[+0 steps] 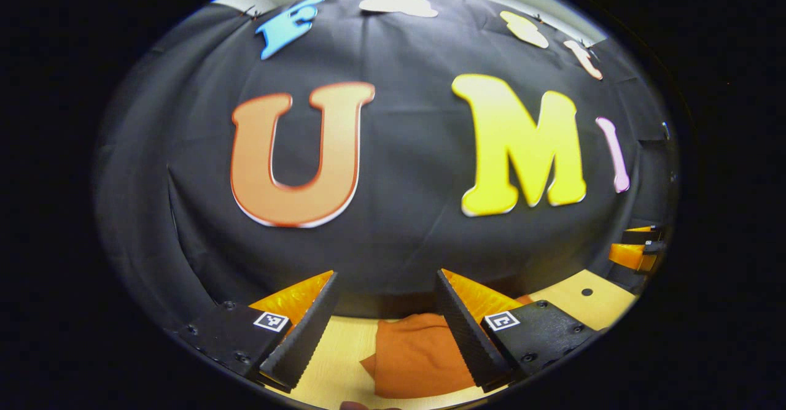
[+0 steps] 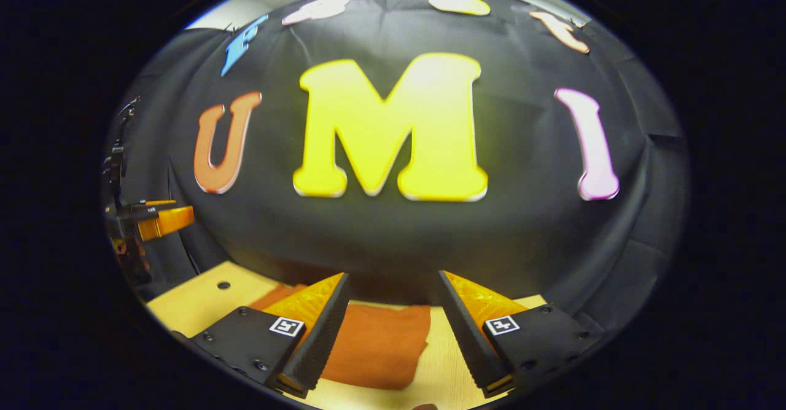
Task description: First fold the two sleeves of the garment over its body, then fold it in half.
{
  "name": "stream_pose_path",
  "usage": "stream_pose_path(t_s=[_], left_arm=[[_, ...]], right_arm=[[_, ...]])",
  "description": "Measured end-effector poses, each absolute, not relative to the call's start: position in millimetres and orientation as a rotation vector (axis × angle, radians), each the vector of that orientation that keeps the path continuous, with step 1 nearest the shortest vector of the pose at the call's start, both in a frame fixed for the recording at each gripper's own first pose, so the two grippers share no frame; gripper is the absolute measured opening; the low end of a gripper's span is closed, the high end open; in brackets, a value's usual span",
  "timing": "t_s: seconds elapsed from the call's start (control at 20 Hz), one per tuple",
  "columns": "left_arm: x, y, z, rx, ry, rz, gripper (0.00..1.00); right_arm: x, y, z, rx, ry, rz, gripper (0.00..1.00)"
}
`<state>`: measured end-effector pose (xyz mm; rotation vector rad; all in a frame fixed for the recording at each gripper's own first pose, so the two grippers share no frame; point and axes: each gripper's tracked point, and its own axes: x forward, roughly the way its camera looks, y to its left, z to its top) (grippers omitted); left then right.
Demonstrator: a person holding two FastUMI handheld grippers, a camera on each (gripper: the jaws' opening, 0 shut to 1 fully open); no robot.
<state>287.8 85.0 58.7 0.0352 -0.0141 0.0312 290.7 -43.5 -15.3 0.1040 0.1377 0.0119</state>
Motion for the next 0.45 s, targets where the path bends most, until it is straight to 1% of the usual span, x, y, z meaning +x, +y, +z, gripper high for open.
stream_pose_path(t_s=[0.05, 0.15, 0.2, 0.25, 0.35, 0.45], left_arm=[[269, 73, 75, 0.028, -0.038, 0.03, 0.91], [230, 47, 102, 0.023, -0.058, 0.009, 0.92], [215, 31, 108, 0.024, -0.073, 0.002, 0.99], [197, 24, 113, 0.02, -0.087, -0.001, 0.92], [163, 17, 122, 0.023, -0.124, 0.016, 0.92], [131, 21, 120, 0.023, -0.135, 0.035, 0.92]], right_arm=[[273, -36, 9, 0.128, 0.096, 0.016, 0.91], [237, -31, 42, 0.145, 0.044, 0.021, 0.9], [221, -29, 47, 0.143, 0.026, 0.022, 0.91], [206, -29, 54, 0.133, 0.018, 0.022, 0.92], [175, -28, 63, 0.108, -0.008, 0.004, 0.94], [145, -27, 60, 0.083, -0.016, -0.015, 0.93]])
